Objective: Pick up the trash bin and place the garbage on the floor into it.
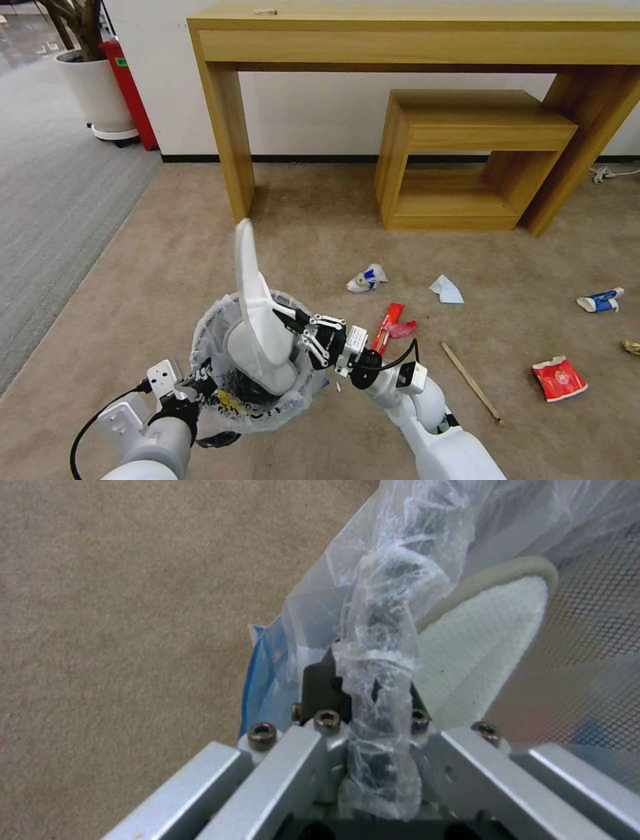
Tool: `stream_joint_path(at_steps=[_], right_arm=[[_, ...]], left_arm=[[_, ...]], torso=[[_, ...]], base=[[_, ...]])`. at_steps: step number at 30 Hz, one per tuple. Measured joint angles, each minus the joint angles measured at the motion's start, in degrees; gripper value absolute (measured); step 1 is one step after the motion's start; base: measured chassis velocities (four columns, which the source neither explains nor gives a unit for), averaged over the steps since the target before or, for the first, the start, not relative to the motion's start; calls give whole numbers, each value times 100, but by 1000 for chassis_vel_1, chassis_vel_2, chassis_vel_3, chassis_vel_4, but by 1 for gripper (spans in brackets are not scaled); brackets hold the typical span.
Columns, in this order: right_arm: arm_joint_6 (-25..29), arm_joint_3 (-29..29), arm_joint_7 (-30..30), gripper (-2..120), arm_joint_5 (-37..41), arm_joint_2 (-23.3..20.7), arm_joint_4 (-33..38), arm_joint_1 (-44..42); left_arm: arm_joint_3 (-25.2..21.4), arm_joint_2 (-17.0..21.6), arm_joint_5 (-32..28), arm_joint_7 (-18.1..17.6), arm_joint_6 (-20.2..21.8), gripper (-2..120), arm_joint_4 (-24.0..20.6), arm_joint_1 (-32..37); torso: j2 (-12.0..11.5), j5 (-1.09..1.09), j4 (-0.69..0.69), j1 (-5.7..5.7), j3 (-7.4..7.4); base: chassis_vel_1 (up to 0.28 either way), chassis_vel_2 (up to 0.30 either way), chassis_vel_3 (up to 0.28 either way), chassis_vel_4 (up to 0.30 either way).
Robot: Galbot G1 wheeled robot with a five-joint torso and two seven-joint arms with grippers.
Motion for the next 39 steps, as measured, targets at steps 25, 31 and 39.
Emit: stream_joint_path(at_steps=[25, 31, 39], right_arm=[[-1708, 1102, 5939, 100, -887, -213, 961, -695], [-1549, 1635, 5939, 100, -784, -264, 807, -734], [-1550, 1776, 6180, 100, -637, -240, 750, -887]], left_arm=[[-1716, 338, -371, 166, -111, 0, 371, -443], [-2044, 409, -700, 235, -115, 0, 364, -490], [-2429, 460, -907, 238, -107, 0, 289, -482]], torso=[[0, -1, 1, 0, 0], [0, 0, 0, 0, 0], [0, 0, 0, 0, 0]], base=[[0, 0, 0, 0], [0, 0, 0, 0], [0, 0, 0, 0]])
